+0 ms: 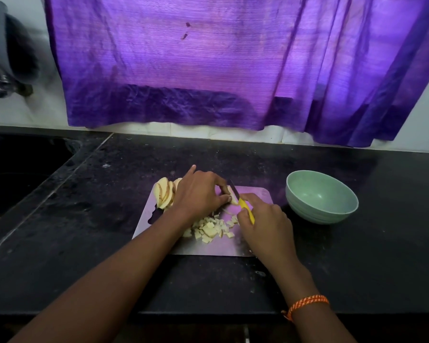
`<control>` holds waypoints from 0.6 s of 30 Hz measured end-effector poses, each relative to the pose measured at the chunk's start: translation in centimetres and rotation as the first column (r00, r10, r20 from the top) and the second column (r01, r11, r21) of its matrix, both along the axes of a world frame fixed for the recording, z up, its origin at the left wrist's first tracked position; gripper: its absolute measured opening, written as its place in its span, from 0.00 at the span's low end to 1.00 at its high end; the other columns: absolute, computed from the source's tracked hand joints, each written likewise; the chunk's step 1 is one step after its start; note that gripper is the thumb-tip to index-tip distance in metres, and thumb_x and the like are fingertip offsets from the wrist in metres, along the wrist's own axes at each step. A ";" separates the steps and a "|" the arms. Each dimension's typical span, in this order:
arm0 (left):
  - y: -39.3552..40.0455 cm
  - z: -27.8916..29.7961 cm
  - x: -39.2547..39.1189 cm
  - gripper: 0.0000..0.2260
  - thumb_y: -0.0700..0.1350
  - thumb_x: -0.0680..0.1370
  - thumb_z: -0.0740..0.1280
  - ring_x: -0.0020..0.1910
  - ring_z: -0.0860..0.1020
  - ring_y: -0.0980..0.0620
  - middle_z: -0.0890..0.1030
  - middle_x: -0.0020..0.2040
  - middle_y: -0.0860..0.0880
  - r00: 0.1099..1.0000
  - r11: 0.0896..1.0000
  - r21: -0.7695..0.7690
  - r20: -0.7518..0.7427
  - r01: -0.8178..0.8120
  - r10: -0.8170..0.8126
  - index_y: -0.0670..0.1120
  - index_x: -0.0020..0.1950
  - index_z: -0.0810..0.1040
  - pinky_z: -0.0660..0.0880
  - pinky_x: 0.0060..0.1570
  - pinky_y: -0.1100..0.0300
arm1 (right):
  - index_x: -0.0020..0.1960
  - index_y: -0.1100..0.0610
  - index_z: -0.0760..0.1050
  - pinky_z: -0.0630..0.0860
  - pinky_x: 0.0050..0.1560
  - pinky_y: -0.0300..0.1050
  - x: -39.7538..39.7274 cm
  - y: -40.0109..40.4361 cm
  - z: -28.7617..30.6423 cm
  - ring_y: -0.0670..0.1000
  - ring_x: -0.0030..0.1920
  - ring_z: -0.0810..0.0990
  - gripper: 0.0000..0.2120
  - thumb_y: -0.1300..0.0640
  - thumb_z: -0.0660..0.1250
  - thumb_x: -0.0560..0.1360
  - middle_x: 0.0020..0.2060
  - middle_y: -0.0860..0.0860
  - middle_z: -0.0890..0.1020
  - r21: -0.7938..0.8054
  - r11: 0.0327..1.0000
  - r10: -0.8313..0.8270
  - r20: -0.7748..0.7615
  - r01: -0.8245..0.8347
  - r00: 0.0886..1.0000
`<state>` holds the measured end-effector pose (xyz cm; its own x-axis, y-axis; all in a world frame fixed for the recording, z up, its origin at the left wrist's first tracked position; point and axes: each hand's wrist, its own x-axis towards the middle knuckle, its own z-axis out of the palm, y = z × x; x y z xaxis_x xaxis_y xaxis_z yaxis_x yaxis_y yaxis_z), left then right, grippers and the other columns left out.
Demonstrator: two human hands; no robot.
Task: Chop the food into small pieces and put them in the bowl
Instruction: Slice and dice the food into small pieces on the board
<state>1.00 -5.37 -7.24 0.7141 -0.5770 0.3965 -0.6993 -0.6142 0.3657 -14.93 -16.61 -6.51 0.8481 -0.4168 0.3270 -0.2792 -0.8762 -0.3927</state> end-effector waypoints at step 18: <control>-0.1 -0.5 -0.5 0.07 0.58 0.75 0.79 0.53 0.79 0.53 0.87 0.49 0.57 0.997 0.996 -0.047 -0.010 -0.074 0.074 0.56 0.46 0.90 0.73 0.66 0.49 | 0.68 0.44 0.71 0.65 0.40 0.49 -2.3 0.7 -0.3 0.53 0.40 0.70 0.15 0.47 0.58 0.82 0.41 0.49 0.74 -0.072 0.997 0.031 -0.082 -0.037 0.996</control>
